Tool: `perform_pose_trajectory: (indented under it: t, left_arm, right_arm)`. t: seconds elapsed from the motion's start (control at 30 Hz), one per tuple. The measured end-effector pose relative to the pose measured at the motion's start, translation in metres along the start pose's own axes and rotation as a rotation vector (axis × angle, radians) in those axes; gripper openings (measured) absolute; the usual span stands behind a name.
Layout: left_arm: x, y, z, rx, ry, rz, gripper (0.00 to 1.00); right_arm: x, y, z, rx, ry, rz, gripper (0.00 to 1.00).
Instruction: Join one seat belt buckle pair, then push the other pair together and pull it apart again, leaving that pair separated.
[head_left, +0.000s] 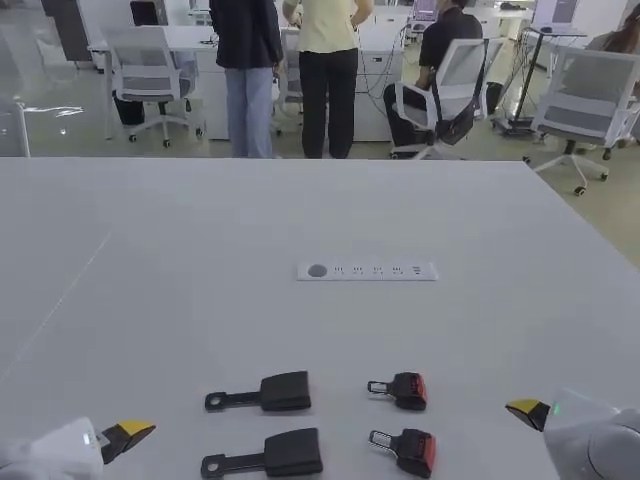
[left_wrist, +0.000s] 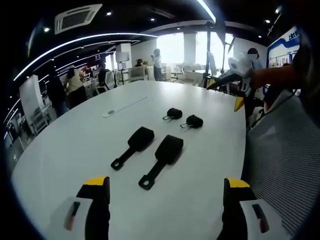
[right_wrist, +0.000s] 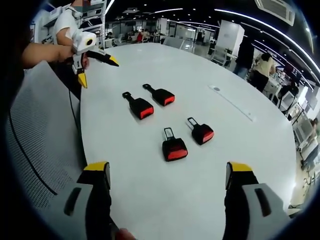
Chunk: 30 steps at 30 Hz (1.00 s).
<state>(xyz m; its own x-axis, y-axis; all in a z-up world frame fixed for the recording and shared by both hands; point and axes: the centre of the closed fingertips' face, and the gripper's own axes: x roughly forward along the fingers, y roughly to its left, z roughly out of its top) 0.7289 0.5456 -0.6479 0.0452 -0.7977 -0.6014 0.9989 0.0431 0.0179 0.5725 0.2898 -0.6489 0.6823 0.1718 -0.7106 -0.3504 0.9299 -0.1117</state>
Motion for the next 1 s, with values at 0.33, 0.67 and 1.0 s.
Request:
perform_pose_trajectory:
  t: [0.33, 0.67, 1.0]
  left_arm:
    - [-0.001, 0.000, -0.005, 0.004, 0.046, -0.002, 0.90]
    - [0.004, -0.001, -0.003, 0.019, 0.071, -0.004, 0.89]
    - [0.006, -0.003, -0.002, 0.038, 0.082, -0.022, 0.85]
  right_arm:
    - [-0.003, -0.003, 0.007, 0.033, -0.032, -0.002, 0.95]
    - [-0.005, -0.002, 0.013, 0.028, -0.047, 0.001, 0.88]
    - [-0.002, 0.003, 0.024, -0.030, -0.090, 0.023, 0.79]
